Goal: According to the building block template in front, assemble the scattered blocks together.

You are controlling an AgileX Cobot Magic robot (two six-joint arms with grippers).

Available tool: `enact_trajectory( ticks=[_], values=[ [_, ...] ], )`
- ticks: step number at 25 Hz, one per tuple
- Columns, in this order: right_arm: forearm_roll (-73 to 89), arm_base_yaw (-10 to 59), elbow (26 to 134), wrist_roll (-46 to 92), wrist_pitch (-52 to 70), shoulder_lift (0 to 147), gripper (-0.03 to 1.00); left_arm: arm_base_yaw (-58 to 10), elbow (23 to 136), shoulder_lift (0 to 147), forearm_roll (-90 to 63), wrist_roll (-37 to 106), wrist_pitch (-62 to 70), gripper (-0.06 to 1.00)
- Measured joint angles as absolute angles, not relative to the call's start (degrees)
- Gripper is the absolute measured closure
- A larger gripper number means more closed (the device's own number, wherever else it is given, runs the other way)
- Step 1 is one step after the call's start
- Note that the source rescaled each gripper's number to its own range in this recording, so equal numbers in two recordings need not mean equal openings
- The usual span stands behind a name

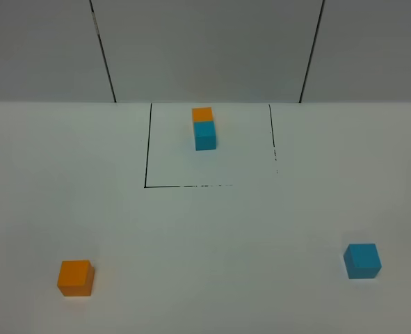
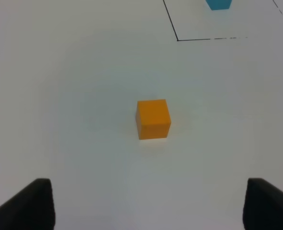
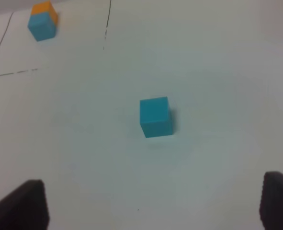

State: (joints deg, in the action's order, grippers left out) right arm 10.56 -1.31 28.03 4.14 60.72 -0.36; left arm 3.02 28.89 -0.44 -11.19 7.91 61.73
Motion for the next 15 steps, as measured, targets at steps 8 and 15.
enact_trajectory(
  ticks=[8,15],
  values=[
    [10.56,-1.31,28.03,4.14,60.72,-0.36,0.2,3.02,28.89,-0.44,-11.19,7.91,61.73,0.16],
    [10.56,-1.31,28.03,4.14,60.72,-0.36,0.2,3.02,28.89,-0.44,-11.19,7.91,61.73,0.16]
  ],
)
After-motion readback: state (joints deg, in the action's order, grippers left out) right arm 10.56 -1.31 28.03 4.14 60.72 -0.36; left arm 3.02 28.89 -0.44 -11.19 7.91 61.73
